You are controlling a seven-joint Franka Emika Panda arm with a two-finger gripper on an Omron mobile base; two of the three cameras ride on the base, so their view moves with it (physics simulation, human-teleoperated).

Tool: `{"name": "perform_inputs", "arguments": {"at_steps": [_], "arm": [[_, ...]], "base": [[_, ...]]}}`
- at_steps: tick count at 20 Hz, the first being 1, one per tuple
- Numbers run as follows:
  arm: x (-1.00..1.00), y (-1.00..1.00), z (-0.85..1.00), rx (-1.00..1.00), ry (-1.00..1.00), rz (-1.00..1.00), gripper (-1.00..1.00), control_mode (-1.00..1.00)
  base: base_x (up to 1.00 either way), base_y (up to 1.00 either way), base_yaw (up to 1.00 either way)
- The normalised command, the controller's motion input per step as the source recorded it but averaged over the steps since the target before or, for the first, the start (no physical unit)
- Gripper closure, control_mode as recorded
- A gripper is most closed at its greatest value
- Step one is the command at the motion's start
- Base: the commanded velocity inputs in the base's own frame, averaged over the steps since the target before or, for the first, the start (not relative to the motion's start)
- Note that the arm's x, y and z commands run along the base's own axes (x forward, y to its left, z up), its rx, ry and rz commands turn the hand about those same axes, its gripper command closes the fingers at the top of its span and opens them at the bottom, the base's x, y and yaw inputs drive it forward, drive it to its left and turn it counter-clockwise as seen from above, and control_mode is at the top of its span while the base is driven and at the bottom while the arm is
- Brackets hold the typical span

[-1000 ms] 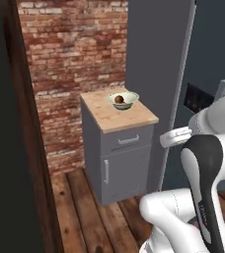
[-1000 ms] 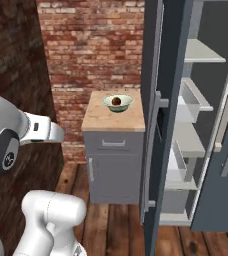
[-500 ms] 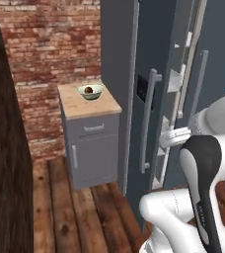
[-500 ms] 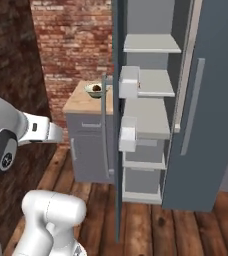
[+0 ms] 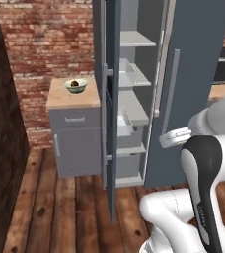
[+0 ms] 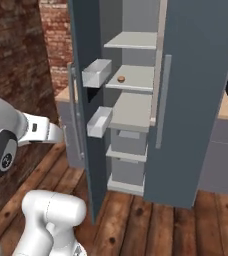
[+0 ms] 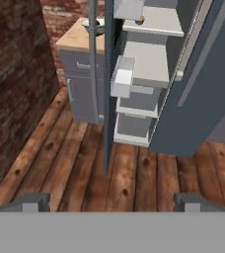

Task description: Take the bell pepper, orange, and tangerine from the freezer and place them in the bowl on the counter.

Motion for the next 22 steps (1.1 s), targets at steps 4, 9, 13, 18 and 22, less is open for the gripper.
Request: {"name": "perform_inputs", "arguments": {"at_steps": [4, 9, 13, 18, 22], "arm": [[0.0, 0.0, 0.0, 0.0, 0.0, 0.0, -1.0, 1.0], [0.0, 0.0, 0.0, 0.0, 0.0, 0.0, -1.0, 1.0], [0.0, 0.0, 0.0, 0.0, 0.0, 0.0, -1.0, 1.0], [0.0, 0.0, 0.0, 0.0, 0.0, 0.0, -1.0, 1.0], [0.0, 0.0, 0.0, 0.0, 0.0, 0.0, -1.0, 1.0]], "base": [[0.17, -0.86, 0.32], [0.63, -0.57, 0.14], [0.76, -0.11, 0.02], [0.75, -0.02, 0.0], [0.79, -0.11, 0.0]]}}
